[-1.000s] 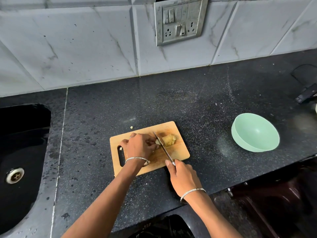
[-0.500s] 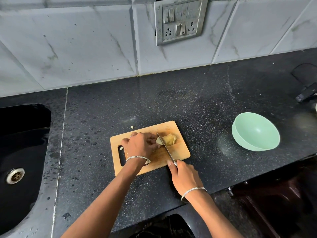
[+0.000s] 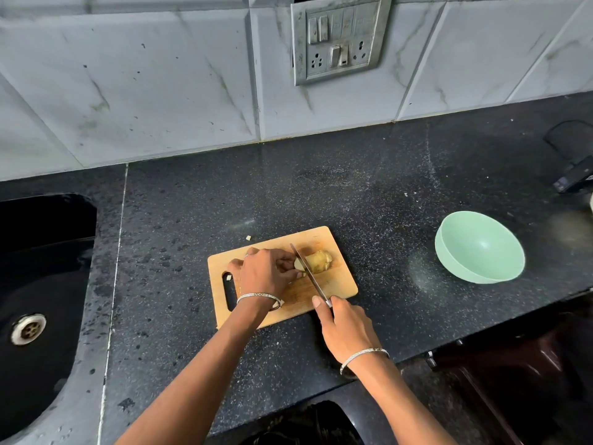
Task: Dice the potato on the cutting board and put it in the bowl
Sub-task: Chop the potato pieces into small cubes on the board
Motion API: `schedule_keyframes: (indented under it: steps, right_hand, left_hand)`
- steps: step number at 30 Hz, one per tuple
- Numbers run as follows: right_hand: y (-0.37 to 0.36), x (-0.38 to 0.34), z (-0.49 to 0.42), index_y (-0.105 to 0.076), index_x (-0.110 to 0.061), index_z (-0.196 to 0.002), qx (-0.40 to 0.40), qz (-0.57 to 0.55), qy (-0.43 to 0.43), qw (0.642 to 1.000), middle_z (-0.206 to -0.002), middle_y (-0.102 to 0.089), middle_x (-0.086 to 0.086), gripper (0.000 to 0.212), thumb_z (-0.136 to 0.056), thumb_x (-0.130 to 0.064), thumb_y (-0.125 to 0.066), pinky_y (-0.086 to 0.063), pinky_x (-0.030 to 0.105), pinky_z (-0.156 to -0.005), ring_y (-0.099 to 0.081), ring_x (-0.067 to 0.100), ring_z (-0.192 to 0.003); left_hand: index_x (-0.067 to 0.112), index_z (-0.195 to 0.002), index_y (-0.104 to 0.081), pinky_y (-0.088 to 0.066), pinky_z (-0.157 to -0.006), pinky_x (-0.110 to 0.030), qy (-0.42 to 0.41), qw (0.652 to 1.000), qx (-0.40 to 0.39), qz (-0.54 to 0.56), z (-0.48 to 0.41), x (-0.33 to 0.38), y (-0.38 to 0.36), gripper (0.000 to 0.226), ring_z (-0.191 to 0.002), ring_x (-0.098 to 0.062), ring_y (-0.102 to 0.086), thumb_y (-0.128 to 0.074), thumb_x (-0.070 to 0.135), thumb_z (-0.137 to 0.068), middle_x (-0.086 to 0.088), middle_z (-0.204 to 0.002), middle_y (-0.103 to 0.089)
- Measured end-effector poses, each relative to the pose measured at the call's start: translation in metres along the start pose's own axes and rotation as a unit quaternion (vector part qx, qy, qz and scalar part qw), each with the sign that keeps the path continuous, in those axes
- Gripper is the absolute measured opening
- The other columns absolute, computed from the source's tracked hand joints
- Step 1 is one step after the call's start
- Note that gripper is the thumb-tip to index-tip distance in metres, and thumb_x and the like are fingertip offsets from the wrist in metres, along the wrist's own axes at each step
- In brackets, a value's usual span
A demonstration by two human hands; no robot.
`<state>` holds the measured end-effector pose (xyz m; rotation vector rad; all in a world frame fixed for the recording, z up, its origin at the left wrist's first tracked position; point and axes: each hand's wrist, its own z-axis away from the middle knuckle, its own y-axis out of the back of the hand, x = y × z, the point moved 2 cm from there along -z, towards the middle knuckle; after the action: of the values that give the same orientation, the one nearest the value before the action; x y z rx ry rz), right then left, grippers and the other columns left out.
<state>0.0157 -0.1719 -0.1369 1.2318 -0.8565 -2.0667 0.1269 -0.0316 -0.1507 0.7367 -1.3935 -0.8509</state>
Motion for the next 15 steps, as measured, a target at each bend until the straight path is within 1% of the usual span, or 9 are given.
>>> schedule_keyframes:
  steps: [2, 6, 10, 15]
  right_hand:
    - [-0.0009, -0.0004, -0.0003, -0.045, -0.023, -0.079, -0.003, -0.001, -0.006, 1.0, -0.091, -0.062, 0.009, 0.041, -0.099, -0.056, -0.032, -0.041, 0.039, -0.07, -0.06, 0.037, -0.092]
    - [-0.0018, 0.0004, -0.0008, -0.038, -0.025, -0.07, -0.012, 0.0, -0.009, 1.0, -0.079, -0.053, 0.002, 0.044, -0.098, -0.057, -0.031, -0.042, 0.04, -0.069, -0.058, 0.036, -0.086]
    - [-0.0033, 0.0013, -0.0033, -0.038, -0.025, -0.069, -0.021, -0.001, -0.01, 1.0, -0.082, -0.056, 0.004, 0.044, -0.099, -0.057, -0.03, -0.043, 0.039, -0.069, -0.052, 0.031, -0.075]
    - [-0.0033, 0.0016, -0.0088, -0.044, -0.024, -0.075, -0.035, -0.001, -0.016, 0.999, -0.089, -0.06, 0.008, 0.043, -0.099, -0.057, -0.031, -0.044, 0.038, -0.069, -0.056, 0.031, -0.078]
  left_hand:
    - [0.041, -0.099, -0.07, -0.023, -0.084, -0.039, -0.002, 1.0, -0.001, -0.005, 0.0004, 0.0002, 0.0004, 0.032, -0.104, -0.009, -0.047, -0.076, 0.055, -0.07, 0.021, -0.079, -0.069]
    - [0.041, -0.095, -0.071, -0.021, -0.083, -0.038, -0.007, 1.0, 0.007, -0.004, 0.0016, 0.0017, 0.0003, 0.025, -0.103, -0.01, -0.047, -0.075, 0.051, -0.073, 0.021, -0.077, -0.068]
    - [0.041, -0.092, -0.071, -0.022, -0.085, -0.039, -0.003, 1.0, 0.007, -0.005, 0.0018, 0.0022, -0.0002, 0.021, -0.103, -0.01, -0.047, -0.075, 0.049, -0.073, 0.021, -0.076, -0.068]
    - [0.039, -0.091, -0.072, -0.018, -0.082, -0.036, 0.002, 1.0, 0.01, -0.001, 0.0016, 0.0035, 0.0003, 0.02, -0.102, -0.009, -0.047, -0.076, 0.047, -0.073, 0.019, -0.077, -0.068]
